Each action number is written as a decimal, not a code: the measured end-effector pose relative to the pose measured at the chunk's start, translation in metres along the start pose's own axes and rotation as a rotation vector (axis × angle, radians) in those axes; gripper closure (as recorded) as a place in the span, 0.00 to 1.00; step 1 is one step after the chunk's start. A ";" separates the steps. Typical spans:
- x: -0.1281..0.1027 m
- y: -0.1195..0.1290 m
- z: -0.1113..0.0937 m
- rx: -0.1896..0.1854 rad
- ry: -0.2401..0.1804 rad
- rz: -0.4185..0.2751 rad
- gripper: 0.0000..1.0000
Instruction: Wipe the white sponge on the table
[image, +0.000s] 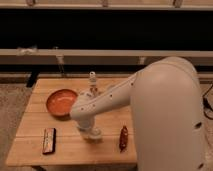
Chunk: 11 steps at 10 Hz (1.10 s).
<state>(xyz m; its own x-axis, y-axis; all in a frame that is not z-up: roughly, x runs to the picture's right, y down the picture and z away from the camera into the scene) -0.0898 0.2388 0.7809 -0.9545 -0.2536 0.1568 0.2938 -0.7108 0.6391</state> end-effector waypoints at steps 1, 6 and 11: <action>-0.010 0.012 -0.001 -0.004 0.006 0.041 0.86; -0.023 0.047 -0.015 -0.053 0.089 0.172 0.66; -0.001 0.053 -0.040 -0.070 0.265 0.149 0.24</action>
